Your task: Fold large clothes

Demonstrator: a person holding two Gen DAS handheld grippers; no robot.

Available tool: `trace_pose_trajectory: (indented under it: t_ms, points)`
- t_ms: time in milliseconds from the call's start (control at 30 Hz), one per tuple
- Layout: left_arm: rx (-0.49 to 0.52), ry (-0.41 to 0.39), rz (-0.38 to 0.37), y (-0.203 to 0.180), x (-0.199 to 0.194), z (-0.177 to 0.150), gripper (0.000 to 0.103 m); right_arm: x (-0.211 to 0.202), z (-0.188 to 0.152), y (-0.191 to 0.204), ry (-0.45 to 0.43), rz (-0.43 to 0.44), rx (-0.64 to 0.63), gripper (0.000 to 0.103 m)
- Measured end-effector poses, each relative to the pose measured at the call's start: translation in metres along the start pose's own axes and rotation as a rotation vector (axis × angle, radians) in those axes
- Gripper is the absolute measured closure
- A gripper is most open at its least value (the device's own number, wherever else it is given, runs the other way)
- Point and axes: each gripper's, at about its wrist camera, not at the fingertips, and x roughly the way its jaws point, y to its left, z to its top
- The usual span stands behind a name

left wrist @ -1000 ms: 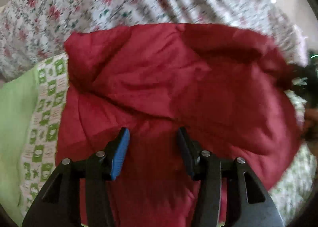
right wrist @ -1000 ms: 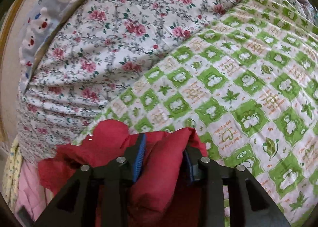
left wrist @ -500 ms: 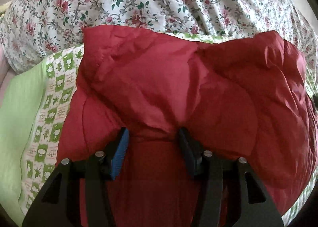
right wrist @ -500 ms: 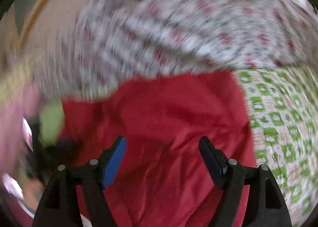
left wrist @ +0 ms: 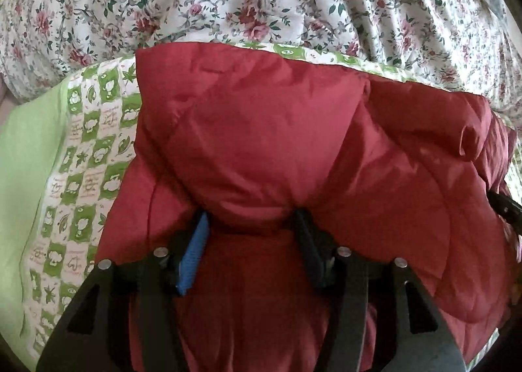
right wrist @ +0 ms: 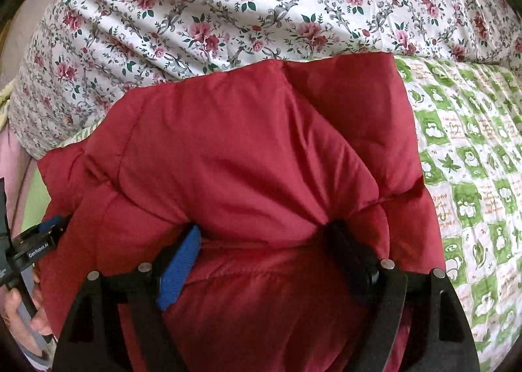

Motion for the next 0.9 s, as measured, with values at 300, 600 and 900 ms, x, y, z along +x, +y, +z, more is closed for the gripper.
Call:
trace_pose_trajectory:
  t_ms: [300, 600, 900]
  points:
    - [0.008, -0.043, -0.051, 0.014, -0.05, -0.017, 0.049, 0.0, -0.002, -0.001, 0.0, 0.014, 0.007, 0.021]
    - [-0.008, -0.056, -0.027, 0.043, -0.073, -0.027, 0.049, -0.039, -0.008, 0.003, -0.046, 0.015, 0.008, 0.02]
    - [-0.061, -0.044, -0.11, 0.069, -0.077, -0.039, 0.036, -0.088, -0.018, -0.022, -0.071, 0.054, 0.021, 0.019]
